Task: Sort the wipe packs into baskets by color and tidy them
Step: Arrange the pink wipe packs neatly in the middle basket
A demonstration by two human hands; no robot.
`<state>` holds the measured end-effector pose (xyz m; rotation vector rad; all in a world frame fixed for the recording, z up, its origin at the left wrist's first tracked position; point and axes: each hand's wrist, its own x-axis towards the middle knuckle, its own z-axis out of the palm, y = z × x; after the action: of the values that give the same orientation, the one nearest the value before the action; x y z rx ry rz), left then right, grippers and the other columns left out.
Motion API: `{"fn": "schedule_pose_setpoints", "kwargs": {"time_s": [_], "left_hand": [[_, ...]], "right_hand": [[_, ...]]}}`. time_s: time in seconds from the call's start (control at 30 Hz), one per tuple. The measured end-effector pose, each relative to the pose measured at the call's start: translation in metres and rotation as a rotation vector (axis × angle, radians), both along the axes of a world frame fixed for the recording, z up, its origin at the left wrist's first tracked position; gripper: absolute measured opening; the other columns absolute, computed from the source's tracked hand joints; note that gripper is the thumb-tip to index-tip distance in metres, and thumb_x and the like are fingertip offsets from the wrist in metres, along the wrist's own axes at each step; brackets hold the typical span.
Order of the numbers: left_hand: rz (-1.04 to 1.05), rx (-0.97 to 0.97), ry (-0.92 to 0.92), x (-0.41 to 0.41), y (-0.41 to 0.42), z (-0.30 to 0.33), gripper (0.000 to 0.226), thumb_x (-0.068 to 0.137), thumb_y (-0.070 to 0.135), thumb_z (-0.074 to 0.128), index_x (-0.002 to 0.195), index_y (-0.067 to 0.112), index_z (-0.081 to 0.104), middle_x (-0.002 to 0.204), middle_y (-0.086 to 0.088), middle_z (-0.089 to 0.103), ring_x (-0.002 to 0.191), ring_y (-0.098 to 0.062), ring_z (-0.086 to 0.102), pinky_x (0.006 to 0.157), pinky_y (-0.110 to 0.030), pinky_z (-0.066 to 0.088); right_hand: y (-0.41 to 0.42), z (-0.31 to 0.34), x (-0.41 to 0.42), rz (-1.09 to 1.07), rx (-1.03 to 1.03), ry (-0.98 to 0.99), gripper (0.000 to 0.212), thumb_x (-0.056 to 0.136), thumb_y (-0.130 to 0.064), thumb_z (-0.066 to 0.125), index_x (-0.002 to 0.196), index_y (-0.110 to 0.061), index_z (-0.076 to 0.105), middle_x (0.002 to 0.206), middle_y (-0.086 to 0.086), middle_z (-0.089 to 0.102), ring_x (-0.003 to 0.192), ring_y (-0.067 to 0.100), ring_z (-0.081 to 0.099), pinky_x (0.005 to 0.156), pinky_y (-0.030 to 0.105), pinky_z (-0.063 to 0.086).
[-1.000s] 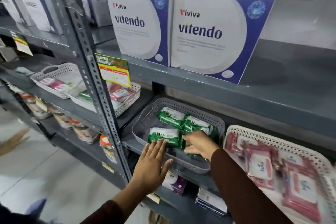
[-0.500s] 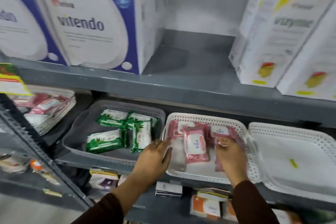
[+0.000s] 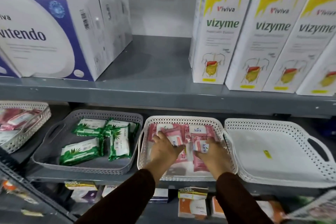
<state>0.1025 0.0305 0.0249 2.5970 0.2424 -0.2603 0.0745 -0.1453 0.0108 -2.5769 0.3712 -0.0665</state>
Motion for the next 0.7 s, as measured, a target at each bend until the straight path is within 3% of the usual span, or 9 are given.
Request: {"fn": "schedule_pose_setpoints", "kwargs": {"time_s": [0.07,0.13,0.2,0.27,0.33,0.43,0.5,0.57,0.7], "left_hand": [[-0.014,0.003,0.012,0.0,-0.002,-0.001,0.111,0.076,0.067,0.064,0.146,0.003,0.006,0.153,-0.023,0.022,0.127,-0.036,0.045,0.09,-0.037,0.048],[-0.028,-0.038,-0.005,0.001,0.001,-0.001,0.099,0.073,0.056,0.073,0.139,0.008,0.017,0.132,-0.015,0.048,0.106,-0.028,0.056,0.077,-0.03,0.05],[-0.061,-0.058,-0.008,0.002,0.006,0.0,0.098,0.071,0.046,0.08,0.14,0.014,0.017,0.105,-0.005,0.058,0.086,-0.02,0.061,0.071,-0.029,0.056],[-0.12,-0.061,0.032,0.004,0.014,0.0,0.104,0.072,0.037,0.081,0.146,0.018,0.012,0.096,-0.002,0.061,0.079,-0.018,0.065,0.068,-0.034,0.06],[-0.178,-0.024,0.056,0.005,0.024,0.004,0.097,0.073,0.031,0.081,0.147,0.021,0.018,0.104,-0.004,0.063,0.085,-0.022,0.066,0.073,-0.039,0.06],[-0.279,0.066,0.028,0.005,0.039,0.005,0.086,0.077,0.025,0.073,0.147,0.029,0.024,0.13,-0.006,0.055,0.102,-0.028,0.061,0.084,-0.043,0.056],[-0.34,0.056,0.024,0.007,0.045,0.002,0.079,0.085,0.016,0.066,0.15,0.025,0.023,0.144,-0.009,0.044,0.117,-0.031,0.054,0.096,-0.043,0.05],[-0.407,0.039,0.025,0.005,0.05,-0.001,0.06,0.092,0.007,0.058,0.146,0.015,0.034,0.148,-0.01,0.041,0.127,-0.027,0.046,0.104,-0.035,0.041],[-0.489,0.189,0.028,0.003,0.05,-0.007,0.064,0.093,-0.002,0.054,0.149,0.014,0.028,0.156,-0.009,0.028,0.14,-0.028,0.029,0.112,-0.035,0.029]], "right_hand": [[0.001,-0.001,-0.001,-0.01,-0.003,-0.013,0.061,0.076,-0.049,0.079,0.124,-0.02,0.056,0.11,0.006,0.065,0.092,0.024,0.067,0.074,0.035,0.058],[-0.001,-0.003,-0.002,-0.003,0.002,-0.03,0.062,0.076,-0.051,0.078,0.126,-0.021,0.054,0.116,0.007,0.065,0.098,0.026,0.066,0.078,0.038,0.058],[-0.002,-0.004,-0.001,0.005,-0.02,-0.006,0.064,0.076,-0.054,0.075,0.128,-0.021,0.054,0.12,0.007,0.064,0.106,0.029,0.063,0.084,0.043,0.057],[-0.001,-0.004,-0.001,0.0,-0.078,0.008,0.061,0.078,-0.053,0.073,0.127,-0.021,0.055,0.121,0.008,0.063,0.11,0.03,0.06,0.088,0.045,0.055],[0.004,0.0,-0.003,0.011,-0.099,-0.082,0.043,0.085,-0.042,0.07,0.122,-0.022,0.06,0.121,0.007,0.063,0.108,0.027,0.06,0.086,0.04,0.055],[0.02,0.005,-0.009,0.163,0.125,-0.185,0.024,0.094,-0.018,0.063,0.117,-0.023,0.065,0.111,0.002,0.066,0.077,0.011,0.066,0.06,0.022,0.057],[0.033,0.003,-0.01,0.353,0.182,-0.131,0.03,0.094,-0.015,0.064,0.123,-0.022,0.065,0.112,-0.002,0.069,0.082,0.005,0.066,0.076,0.026,0.06],[0.045,-0.004,-0.011,0.491,0.145,-0.038,0.037,0.095,-0.017,0.062,0.132,-0.022,0.061,0.116,0.001,0.069,0.092,0.007,0.066,0.091,0.021,0.052],[0.054,-0.008,-0.007,0.455,0.099,0.067,0.038,0.093,-0.015,0.063,0.131,-0.017,0.064,0.122,0.005,0.065,0.093,0.013,0.067,0.087,0.015,0.046]]}}
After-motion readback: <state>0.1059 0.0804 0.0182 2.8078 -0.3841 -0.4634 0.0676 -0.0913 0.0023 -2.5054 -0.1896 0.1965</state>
